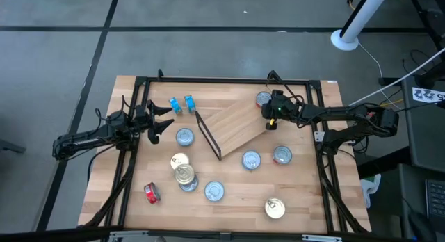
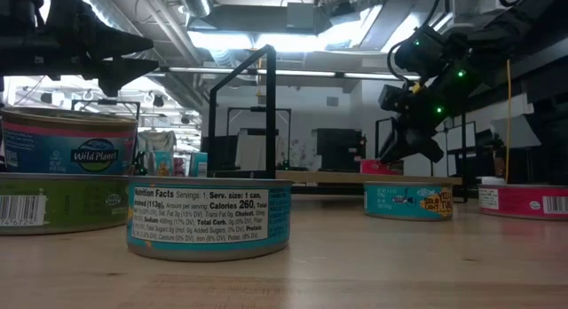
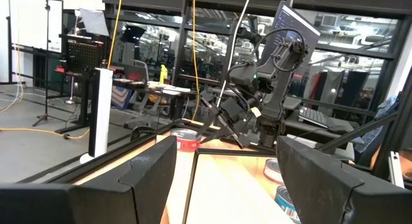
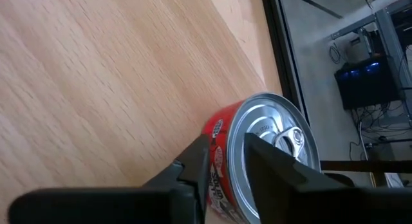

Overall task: Stack canned seafood by type on shelf
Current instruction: Put the middle red tuna can on the shelf, then stack the right red tuna can on top of the red tuna can on the shelf

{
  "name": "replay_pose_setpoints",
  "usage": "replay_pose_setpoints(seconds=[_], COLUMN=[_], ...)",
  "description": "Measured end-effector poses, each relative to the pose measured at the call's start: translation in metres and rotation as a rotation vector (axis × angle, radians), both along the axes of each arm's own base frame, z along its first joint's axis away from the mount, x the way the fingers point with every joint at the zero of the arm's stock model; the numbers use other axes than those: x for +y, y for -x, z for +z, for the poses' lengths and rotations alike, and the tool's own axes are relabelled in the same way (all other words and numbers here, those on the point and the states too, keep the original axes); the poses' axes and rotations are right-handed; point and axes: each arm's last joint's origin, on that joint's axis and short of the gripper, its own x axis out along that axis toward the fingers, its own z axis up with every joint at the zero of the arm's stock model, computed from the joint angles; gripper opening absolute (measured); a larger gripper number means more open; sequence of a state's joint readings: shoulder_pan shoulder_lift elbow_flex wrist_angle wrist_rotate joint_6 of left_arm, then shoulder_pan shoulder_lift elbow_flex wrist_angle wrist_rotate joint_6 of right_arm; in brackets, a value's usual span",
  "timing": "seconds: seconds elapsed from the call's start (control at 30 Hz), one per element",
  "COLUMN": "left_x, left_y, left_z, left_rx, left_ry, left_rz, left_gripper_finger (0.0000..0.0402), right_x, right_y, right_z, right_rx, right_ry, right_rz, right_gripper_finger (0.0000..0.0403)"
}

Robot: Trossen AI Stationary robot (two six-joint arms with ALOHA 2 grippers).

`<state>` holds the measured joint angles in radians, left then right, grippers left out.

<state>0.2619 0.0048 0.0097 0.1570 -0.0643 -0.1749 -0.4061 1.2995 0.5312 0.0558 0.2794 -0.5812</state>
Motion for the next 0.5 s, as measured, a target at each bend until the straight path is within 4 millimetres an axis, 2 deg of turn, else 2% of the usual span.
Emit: replay_pose_setpoints(seconds=[0.23,0.5], left_x=[0.0,0.0], left_y=[0.0,0.0], left_z=[0.0,0.0], left_rx=[0.0,0.0], left_ry=[0.0,0.0], left_rz=[0.0,0.0], left_gripper_finger=[0.0263,0.0263], right_x=[-0.001,-0.005], right_y=[-0.003,-0.021], right_z=[0.005,0.038], right_rx=[-0.011,-0.136], right_ry=[0.005,0.017], right_rz=[0.001,-0.012], right_gripper_finger=[0.0117,0.0117])
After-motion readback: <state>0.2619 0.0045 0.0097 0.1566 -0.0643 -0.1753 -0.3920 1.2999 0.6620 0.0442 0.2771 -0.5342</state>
